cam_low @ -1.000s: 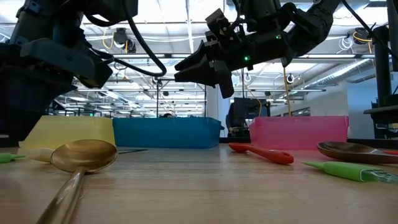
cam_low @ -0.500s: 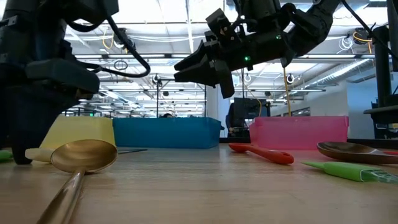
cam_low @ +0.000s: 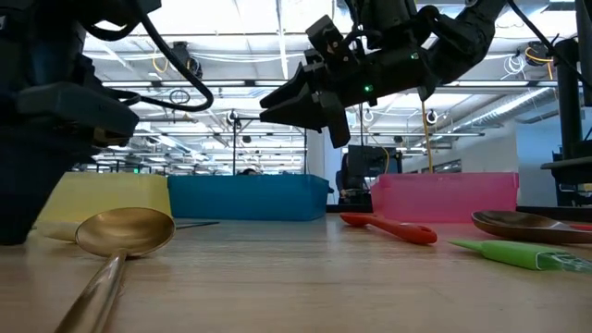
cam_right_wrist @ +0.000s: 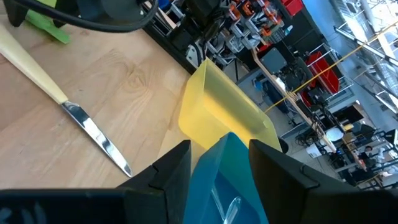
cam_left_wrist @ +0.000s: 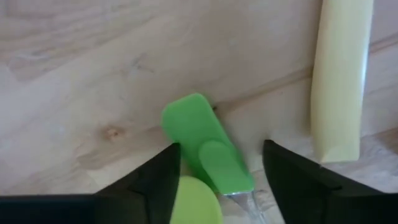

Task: Pick & Place Kitchen Items
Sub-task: Put the left green spatula into the blue bin

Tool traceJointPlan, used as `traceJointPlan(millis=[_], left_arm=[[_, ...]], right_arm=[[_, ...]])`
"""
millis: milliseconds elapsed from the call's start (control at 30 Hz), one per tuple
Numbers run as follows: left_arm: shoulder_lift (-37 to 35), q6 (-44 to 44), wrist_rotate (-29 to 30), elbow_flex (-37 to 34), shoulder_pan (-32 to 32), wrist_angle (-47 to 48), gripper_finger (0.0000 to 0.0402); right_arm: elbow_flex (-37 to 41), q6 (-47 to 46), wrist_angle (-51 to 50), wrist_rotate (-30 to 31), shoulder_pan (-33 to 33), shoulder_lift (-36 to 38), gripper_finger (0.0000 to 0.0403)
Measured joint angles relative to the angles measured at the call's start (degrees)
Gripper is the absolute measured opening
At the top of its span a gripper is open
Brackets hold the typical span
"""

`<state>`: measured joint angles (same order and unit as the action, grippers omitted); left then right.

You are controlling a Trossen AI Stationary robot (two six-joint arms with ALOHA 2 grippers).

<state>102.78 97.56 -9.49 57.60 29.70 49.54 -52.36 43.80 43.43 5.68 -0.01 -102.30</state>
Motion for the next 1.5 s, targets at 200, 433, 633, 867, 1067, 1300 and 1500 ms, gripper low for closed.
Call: traceJointPlan(millis=[200, 433, 633, 867, 1067, 1300, 1500], left_arm=[[0.04, 0.11, -0.57, -0.02, 0.23, 0.24, 0.0129], [0.08, -0.17, -0.73, -0.12, -0.65, 1.58, 0.0054], [0.13, -3.91, -0.49, -0.17, -2.47, 1.16, 0.0026], [-3.76, -7.07, 5.38, 0.49, -4.71, 2.44, 0.0026], [-9.68, -9.34, 16.61, 4.88, -7.11, 10.61, 0.0028], [-11.23, -25.35, 34.07, 11.90, -12.10, 11.97, 0.0031], [-11.15, -44.22, 38.68, 15.33, -20.01, 8.96, 0.0031]], right_arm=[[-0.02, -0.66, 0.01, -0.01, 0.00, 0.00, 0.0157], [-0.02, -0.62, 0.06, -0.01, 0.00, 0.00, 0.0157], [-0.02, -0.58, 0.08, -0.01, 0.00, 0.00, 0.0157], [-0.02, -0.64, 0.02, 0.00, 0.00, 0.00, 0.0157], [-0.02, -1.24, -0.80, 0.05, 0.00, 0.00, 0.0157], [-0.02, -2.82, -3.09, 0.15, 0.00, 0.00, 0.0157], [1.98, -6.35, -3.66, 0.63, 0.02, 0.00, 0.0157]])
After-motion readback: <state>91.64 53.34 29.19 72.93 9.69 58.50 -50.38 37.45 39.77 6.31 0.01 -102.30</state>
